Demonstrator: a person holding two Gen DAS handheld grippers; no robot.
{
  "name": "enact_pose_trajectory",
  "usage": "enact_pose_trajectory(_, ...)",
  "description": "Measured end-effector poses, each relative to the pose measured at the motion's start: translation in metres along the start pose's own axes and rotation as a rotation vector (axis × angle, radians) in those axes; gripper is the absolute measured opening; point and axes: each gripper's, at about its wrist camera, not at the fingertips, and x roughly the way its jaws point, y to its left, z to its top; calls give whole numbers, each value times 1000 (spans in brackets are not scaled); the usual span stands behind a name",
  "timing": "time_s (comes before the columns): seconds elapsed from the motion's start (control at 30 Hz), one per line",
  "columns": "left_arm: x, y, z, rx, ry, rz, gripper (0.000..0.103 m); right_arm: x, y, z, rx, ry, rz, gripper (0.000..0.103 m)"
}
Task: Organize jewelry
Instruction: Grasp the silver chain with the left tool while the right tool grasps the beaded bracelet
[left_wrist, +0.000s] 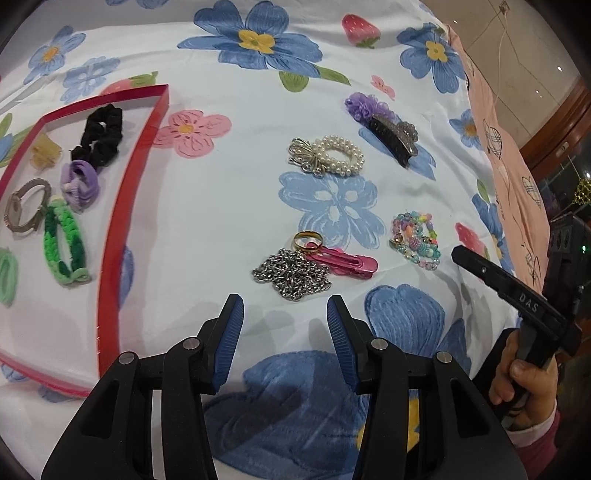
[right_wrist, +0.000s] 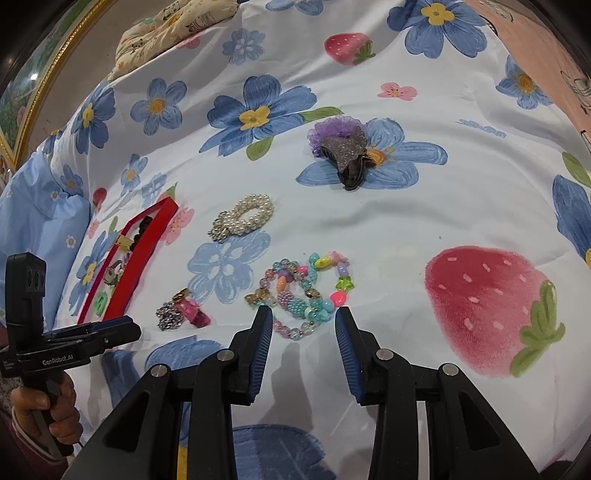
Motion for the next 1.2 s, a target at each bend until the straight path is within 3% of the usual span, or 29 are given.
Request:
enact_pose_trajectory(0.17, 12, -4, 5, 15, 13, -7, 46, 7, -10, 9, 5, -11, -44, 38)
enact_pose_trajectory(0.47, 34, -5, 14, 38, 13, 2, 46, 45, -13, 17, -26, 47, -88, 34)
enact_pose_trajectory(0.5, 36, -6, 15, 45, 10, 4, 46, 46, -10, 17, -38, 44, -90, 29)
enact_pose_trajectory(0.53, 37, -8, 15, 57, 9, 7, 46, 48, -8, 17, -43, 45, -77, 16)
enact_pose_trajectory(0.57, 38, -10, 15, 75, 4, 16, 44, 49, -6, 17, -45, 47, -71, 12)
enact_pose_trajectory(0.67, 40, -10, 15, 89, 5, -14, 19, 49, -3, 17, -56, 38, -80, 12)
enact_pose_trajectory(0.77, 36, -6, 15, 78, 9, -55, 10, 42, -3, 19, -41, 17, -59, 12)
enact_pose_trajectory(1.2, -18, 1, 11, 57, -98, -91, 9, -25, 25, 44, -56, -166, 4, 12)
